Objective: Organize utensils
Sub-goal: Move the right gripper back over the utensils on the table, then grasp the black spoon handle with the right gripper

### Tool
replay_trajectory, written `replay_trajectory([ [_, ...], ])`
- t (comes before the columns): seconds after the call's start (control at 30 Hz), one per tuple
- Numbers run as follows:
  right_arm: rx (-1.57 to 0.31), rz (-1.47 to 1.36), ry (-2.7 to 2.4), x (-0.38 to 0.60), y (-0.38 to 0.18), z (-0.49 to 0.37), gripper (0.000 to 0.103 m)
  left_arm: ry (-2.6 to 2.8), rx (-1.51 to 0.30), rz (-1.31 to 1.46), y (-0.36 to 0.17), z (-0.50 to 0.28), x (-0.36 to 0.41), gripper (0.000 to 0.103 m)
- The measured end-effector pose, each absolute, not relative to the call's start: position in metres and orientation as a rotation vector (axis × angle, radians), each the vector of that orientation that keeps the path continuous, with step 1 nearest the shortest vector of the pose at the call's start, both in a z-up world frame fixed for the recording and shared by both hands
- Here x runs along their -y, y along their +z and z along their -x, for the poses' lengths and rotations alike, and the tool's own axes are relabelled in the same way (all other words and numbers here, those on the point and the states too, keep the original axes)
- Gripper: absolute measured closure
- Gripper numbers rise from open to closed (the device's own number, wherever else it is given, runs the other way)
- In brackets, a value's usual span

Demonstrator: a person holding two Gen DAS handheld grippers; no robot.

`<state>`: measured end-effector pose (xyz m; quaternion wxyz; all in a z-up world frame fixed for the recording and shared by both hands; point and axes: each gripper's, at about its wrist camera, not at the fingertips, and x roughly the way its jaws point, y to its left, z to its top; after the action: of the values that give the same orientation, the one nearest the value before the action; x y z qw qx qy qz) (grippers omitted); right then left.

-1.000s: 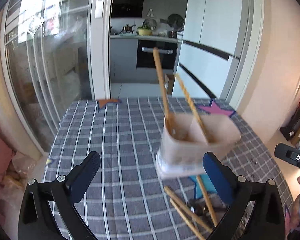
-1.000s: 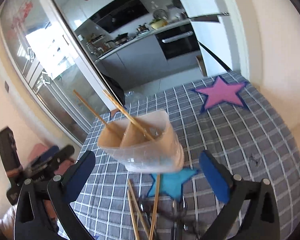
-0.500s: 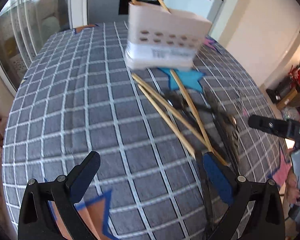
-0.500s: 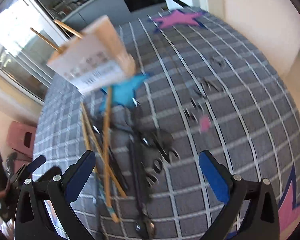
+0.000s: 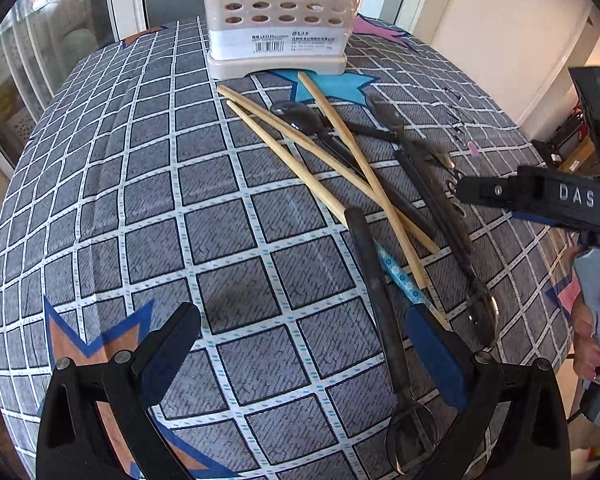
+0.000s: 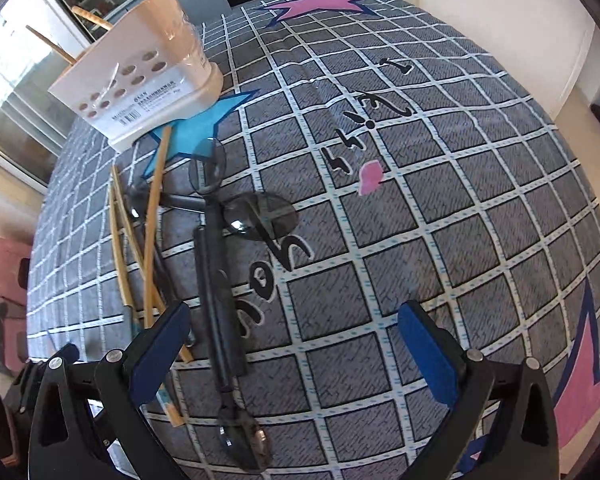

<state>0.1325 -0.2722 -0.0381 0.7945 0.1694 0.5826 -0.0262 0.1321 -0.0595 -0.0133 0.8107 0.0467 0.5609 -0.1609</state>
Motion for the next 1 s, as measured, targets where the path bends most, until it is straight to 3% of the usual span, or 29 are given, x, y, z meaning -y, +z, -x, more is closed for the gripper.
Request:
replay_trajectory([
  [0.23, -1.244, -0.338, 0.002, 0.259, -0.031, -0.155, 0.013, -0.295, -1.196, -0.123, -0.019, -0.136, 0.058, 0.0],
  [0.47, -1.269, -0.326, 0.038, 0.246, -0.032, -0.188, 0.039, -0.28, -1.196, -0.14, -0.02, -0.138, 0.055, 0.0],
  [0.73, -1.293, -0.243, 0.039, 0.234, -0.037, -0.229, 0.04, -0.258, -1.208, -0.156, -0.019, -0.141, 0.056, 0.0],
  [0.8, -1.306, -0.194, 0.032, 0.229, -0.041, -0.235, 0.046, -0.254, -1.207, -0.174, -0.019, -0.14, 0.058, 0.0],
  [0.93, -1.314, -0.092, 0.046, 0.211, -0.041, -0.24, 0.049, -0.27, -1.208, -0.186, -0.017, -0.139, 0.062, 0.002],
  [1.0, -1.31, -0.08, 0.059, 0.207, -0.038, -0.241, 0.06, -0.282, -1.21, -0.191, -0.016, -0.138, 0.064, 0.006],
])
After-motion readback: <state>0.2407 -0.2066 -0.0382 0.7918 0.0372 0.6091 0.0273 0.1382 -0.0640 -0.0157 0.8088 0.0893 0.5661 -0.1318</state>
